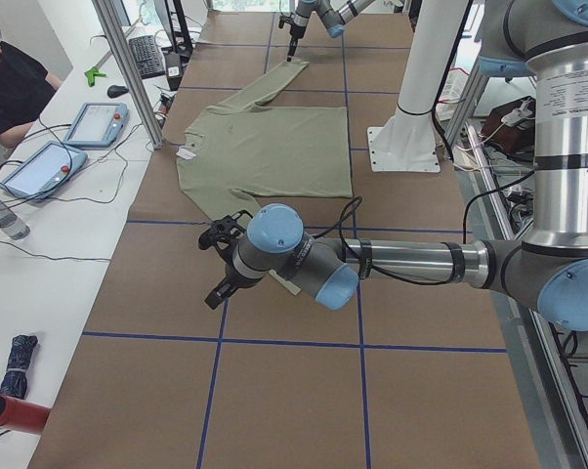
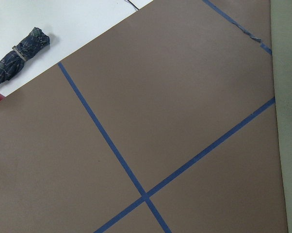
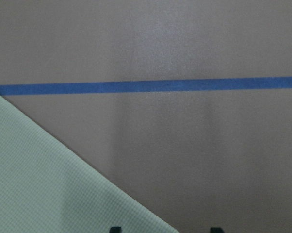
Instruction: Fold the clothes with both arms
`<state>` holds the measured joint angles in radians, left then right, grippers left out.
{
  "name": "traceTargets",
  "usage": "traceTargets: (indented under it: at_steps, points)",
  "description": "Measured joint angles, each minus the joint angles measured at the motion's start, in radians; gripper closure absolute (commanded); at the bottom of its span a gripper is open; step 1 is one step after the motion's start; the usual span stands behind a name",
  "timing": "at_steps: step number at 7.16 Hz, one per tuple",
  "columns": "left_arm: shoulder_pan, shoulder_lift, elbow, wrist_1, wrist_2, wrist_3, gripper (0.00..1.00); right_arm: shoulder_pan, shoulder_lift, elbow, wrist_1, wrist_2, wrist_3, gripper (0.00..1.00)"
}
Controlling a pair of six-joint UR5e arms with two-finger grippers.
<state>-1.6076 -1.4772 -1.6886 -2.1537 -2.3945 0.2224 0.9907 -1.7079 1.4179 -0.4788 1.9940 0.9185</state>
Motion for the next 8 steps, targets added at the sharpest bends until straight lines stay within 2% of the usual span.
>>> traceTargets:
  at_steps: [1, 3, 4, 5, 8]
  points:
    - [0.0, 0.0, 0.0, 0.0, 0.0, 0.0, 0.0, -0.001, -0.002, 0.001, 0.0, 0.0, -0.001, 0.38]
    - [0.0, 0.0, 0.001, 0.0, 0.0, 0.0, 0.0, -0.002, -0.003, 0.001, 0.0, 0.0, -0.005, 0.57]
    - [0.0, 0.0, 0.001, 0.0, 0.0, 0.0, 0.0, -0.003, -0.004, 0.001, 0.0, 0.0, -0.009, 0.84]
    - [0.0, 0.0, 0.001, 0.0, 0.0, 0.0, 0.0, -0.003, -0.004, 0.001, 0.0, 0.001, -0.011, 1.0]
    - [0.0, 0.0, 0.0, 0.0, 0.0, 0.0, 0.0, 0.001, -0.006, 0.046, -0.005, 0.012, -0.012, 1.0]
